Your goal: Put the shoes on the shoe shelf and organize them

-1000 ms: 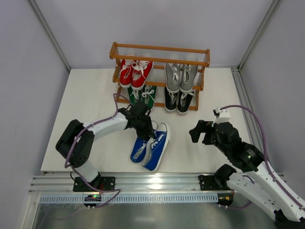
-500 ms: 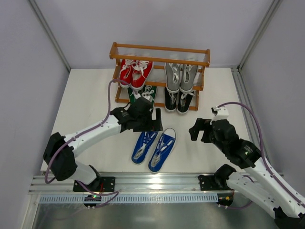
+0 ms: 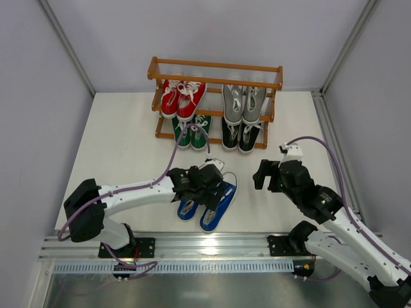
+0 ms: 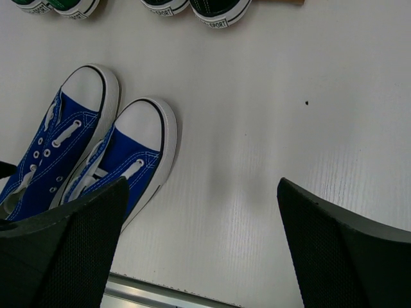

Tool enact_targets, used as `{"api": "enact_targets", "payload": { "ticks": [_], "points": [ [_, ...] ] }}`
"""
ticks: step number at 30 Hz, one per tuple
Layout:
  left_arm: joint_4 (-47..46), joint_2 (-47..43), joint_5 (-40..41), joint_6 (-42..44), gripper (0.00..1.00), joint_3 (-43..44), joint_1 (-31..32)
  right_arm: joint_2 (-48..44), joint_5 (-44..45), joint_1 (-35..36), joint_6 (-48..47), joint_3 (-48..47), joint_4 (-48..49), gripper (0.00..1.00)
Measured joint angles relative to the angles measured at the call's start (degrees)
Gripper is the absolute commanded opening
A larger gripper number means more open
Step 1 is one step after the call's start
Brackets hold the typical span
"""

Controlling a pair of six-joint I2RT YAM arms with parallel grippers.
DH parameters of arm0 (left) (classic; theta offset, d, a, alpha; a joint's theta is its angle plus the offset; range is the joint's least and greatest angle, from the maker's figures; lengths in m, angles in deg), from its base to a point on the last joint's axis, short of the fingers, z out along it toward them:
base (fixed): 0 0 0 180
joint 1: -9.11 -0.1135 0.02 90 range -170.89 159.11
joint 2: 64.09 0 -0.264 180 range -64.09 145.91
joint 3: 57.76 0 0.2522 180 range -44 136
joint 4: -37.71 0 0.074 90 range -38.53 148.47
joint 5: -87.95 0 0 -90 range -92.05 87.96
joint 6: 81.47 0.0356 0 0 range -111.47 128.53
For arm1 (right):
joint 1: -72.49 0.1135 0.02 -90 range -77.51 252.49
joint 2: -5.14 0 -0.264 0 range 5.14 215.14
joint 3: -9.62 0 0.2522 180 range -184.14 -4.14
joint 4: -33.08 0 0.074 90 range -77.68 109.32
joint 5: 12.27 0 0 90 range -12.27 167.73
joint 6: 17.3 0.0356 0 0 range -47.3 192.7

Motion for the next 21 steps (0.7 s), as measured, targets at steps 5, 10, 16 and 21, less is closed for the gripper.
{"api": "enact_targets", "payload": {
  "ticks": [5, 10, 16, 21],
  "points": [
    [-1.3, 0.0, 0.0, 3.0, 1.00, -0.9, 2.9, 1.1, 0.3, 0.0, 0.0, 0.6, 0.6, 0.97],
    [-1.7, 0.0, 0.0, 3.2, 1.00, -0.9, 3.9, 1.8, 0.5, 0.0, 0.0, 0.7, 1.2, 0.97],
    [-2.1, 2.3, 1.7, 3.5, 1.00, -1.3, 3.9, 2.1, 0.5, 0.0, 0.0, 1.0, 1.9, 0.97],
    [-2.7, 5.0, 2.2, 4.5, 0.99, -2.5, 3.9, 2.2, 0.6, 0.0, 0.0, 1.4, 2.1, 0.97]
  ]
}}
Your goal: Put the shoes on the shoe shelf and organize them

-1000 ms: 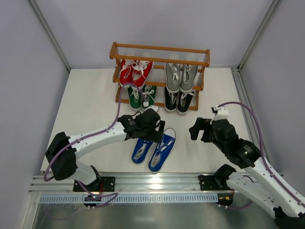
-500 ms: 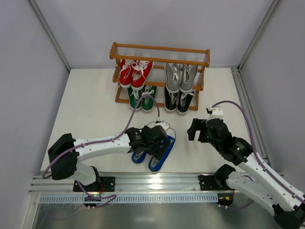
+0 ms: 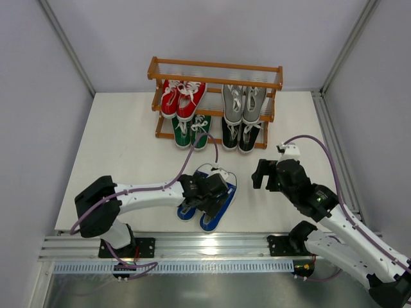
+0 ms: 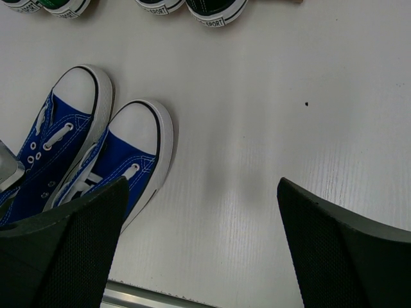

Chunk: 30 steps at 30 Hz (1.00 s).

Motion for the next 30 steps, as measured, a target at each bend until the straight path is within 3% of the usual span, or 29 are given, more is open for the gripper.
{"api": "enact_targets", "payload": {
  "ticks": [3, 4, 7, 10, 17, 18, 19, 23, 26, 29, 30],
  "points": [
    [-1.2, 0.7, -0.1, 0.1, 0.71, -0.9, 0.0, -0.3, 0.2, 0.0, 0.0, 0.3, 0.0, 0.96],
    [-1.8, 0.7, -0.3, 0.1, 0.48, -1.2, -0.1, -0.5, 0.2, 0.0, 0.0, 0.5, 0.0, 0.95],
    [-3.0, 0.8, -1.0, 0.8, 0.07, -2.1, -0.3, -1.2, 0.4, 0.0, 0.0, 0.8, 0.0, 0.94],
    [-3.5, 0.8, -1.6, 0.9, 0.00, -2.3, -0.5, -1.9, 0.6, 0.0, 0.1, 0.8, 0.0, 0.94],
    [-3.3, 0.7, -2.4, 0.9, 0.00, -2.1, -0.7, -1.9, 0.9, 0.0, 0.1, 0.9, 0.0, 0.94],
    [-3.2, 0.7, -2.6, 0.7, 0.06, -2.1, -0.7, -1.9, 0.9, 0.0, 0.0, 1.0, 0.0, 0.93],
    [-3.2, 0.4, -2.8, 0.6, 0.24, -2.1, -0.8, -1.9, 0.9, 0.0, 0.1, 1.0, 0.0, 0.94],
    [-2.9, -1.0, -3.7, -0.5, 0.29, -2.1, -0.9, -2.4, 1.0, 0.0, 0.1, 1.4, 0.0, 0.93],
    [-3.0, -0.4, -3.9, -0.7, 0.27, -2.1, -0.9, -2.7, 1.2, 0.0, 0.0, 1.7, 0.0, 0.94],
    [-3.5, 1.1, -4.2, -0.8, 0.34, -2.1, -0.9, -3.1, 1.4, 0.0, 0.0, 1.9, 0.0, 0.94],
    [-3.7, 1.3, -4.2, -1.0, 0.41, -2.1, -0.9, -3.2, 1.5, 0.0, 0.0, 2.0, -0.1, 0.93]
  ]
}}
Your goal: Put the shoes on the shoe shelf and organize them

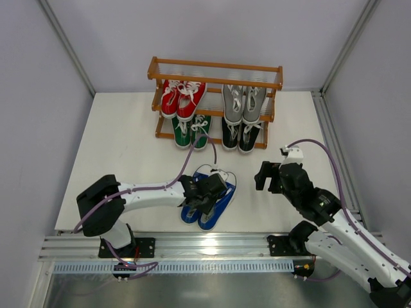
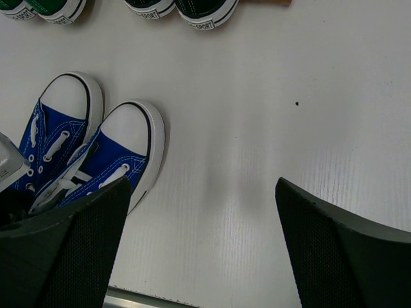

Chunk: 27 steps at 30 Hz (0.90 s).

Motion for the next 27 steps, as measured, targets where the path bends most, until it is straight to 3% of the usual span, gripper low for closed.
{"api": "enact_targets", "payload": {
  "ticks": [3, 4, 5, 6, 18, 22, 27],
  "points": [
    [-0.1, 0.2, -0.1, -0.9, 0.45, 0.0, 0.0, -0.7, 0.2, 0.0, 0.0, 0.6, 0.0, 0.94],
    [-0.1, 0.3, -0.2, -1.0, 0.39, 0.0, 0.0, -0.7, 0.3, 0.0, 0.0, 0.8, -0.1, 0.94],
    [-0.2, 0.5, -0.1, -1.2, 0.28, 0.0, 0.0, -0.7, 0.3, 0.0, 0.0, 0.9, -0.1, 0.94],
    [-0.2, 0.7, 0.1, -1.3, 0.01, 0.0, -0.1, -0.9, 0.3, 0.0, 0.0, 0.9, -0.1, 0.94],
    [0.2, 0.3, 0.7, -3.2, 0.00, 0.0, -0.7, -1.3, 0.5, 0.1, 0.0, 0.9, -0.1, 0.94],
    [7.8, -1.7, 2.5, -4.5, 0.00, 3.5, -0.4, -1.8, 0.5, 0.1, 0.0, 0.9, -0.2, 0.93],
    [18.1, -6.5, 6.9, -4.7, 0.00, 14.4, 0.1, -2.6, 0.8, 0.1, -0.2, 0.9, -0.2, 0.94]
  ]
}}
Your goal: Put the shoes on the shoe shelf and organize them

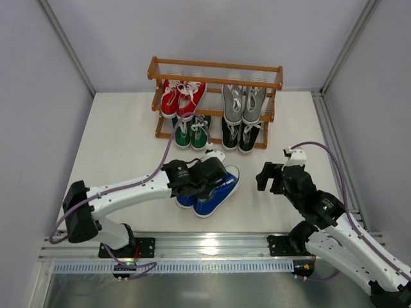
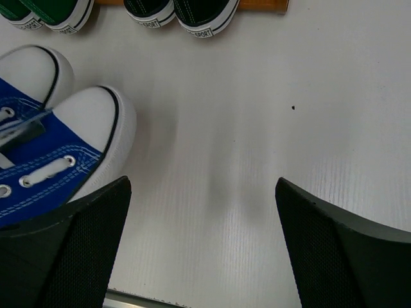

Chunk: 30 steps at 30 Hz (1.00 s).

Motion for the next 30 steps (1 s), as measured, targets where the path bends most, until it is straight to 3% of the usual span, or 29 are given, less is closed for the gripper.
{"api": "enact_targets", "payload": {
  "ticks": [7, 16, 27, 30],
  "points": [
    [5.3, -3.0, 6.8, 1.6, 0.00, 14.3, 0.3, -0.9, 0.1, 0.0, -0.1, 0.2, 0.0, 0.94],
    [5.3, -0.7, 17.4, 14.8, 0.00, 31.4, -1.0, -1.5, 0.1, 0.0, -0.5, 0.3, 0.1, 0.94],
    [-4.1, 18.6, 17.0, 25.7, 0.00, 58.9, -15.1, -2.7, -0.7, 0.0, -1.5, 0.3, 0.2, 0.94],
    [-7.5, 23.3, 16.8, 27.8, 0.00, 62.5, -17.9, -3.1, -1.2, 0.0, -1.6, 0.3, 0.7, 0.94]
  ]
}}
